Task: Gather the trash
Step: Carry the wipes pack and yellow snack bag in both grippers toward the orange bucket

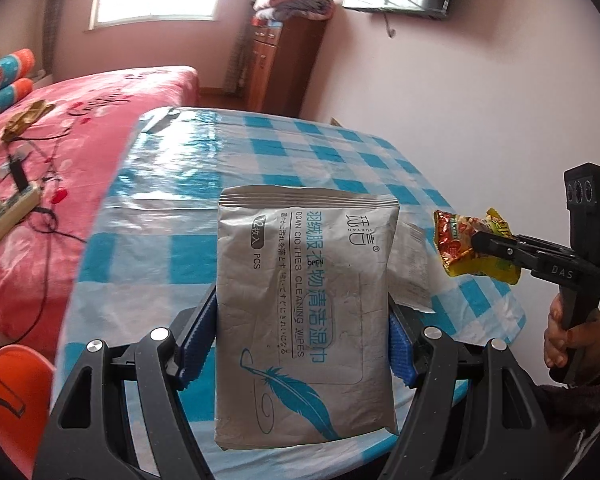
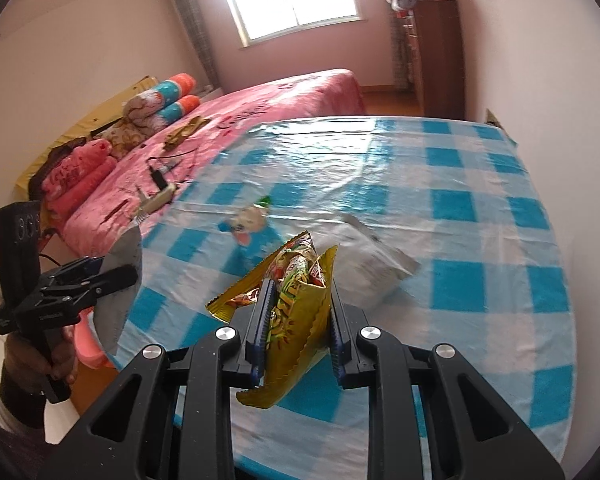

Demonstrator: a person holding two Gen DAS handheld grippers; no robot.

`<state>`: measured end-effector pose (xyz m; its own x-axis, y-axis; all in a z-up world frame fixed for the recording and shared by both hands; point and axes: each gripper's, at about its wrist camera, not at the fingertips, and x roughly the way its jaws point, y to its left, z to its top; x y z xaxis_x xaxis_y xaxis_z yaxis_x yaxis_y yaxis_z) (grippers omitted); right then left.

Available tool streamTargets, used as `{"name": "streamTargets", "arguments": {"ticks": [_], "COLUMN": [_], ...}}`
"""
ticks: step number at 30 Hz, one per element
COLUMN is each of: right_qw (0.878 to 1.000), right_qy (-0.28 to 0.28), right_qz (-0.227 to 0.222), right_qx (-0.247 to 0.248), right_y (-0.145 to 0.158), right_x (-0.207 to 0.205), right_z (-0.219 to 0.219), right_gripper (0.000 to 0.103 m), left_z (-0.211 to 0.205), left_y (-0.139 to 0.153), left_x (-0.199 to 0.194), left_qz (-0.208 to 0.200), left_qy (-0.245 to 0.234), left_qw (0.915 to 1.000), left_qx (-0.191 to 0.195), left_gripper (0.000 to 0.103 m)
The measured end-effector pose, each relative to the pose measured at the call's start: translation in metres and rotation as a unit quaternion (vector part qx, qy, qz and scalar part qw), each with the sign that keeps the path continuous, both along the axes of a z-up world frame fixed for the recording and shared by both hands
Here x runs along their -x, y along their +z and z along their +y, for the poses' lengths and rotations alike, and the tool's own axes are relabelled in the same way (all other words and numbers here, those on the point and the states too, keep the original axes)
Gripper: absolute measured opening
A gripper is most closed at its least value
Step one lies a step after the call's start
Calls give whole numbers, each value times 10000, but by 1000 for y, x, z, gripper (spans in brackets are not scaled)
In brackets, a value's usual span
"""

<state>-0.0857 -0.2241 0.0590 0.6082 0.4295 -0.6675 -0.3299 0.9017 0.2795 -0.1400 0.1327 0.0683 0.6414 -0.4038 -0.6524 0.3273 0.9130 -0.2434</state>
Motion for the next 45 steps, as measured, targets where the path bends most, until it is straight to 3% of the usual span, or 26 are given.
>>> {"name": "streamTargets", "arguments": {"ticks": [10,17,29,36,45], "right_qw": [9957,9854,9526,9303,9138], "right_qy": [893,1666,3017,3652,4037], "right_qz": [153,267,397,347,382], "right_qx": [-188,-221,-87,23,223], "right_y": [6,8,7,5,-11], "right_x": [-12,-13,-5,5,11], "right_z": [60,118,238,304,365], "right_gripper": [26,26,26,26,26], "left_z": [59,120,214,239,262], "left_y": [4,4,-24,-45,-62], "left_x": [18,38,78,92,99], "left_qz": [-50,-15,312,536,701], "left_qy": [736,1527,2749,3085,3349], "left_qw": [9971,9876,9601,9487,9391], "left_qx": [-190,-367,-411,-444,-323], "left_gripper": [73,73,73,73,73]}}
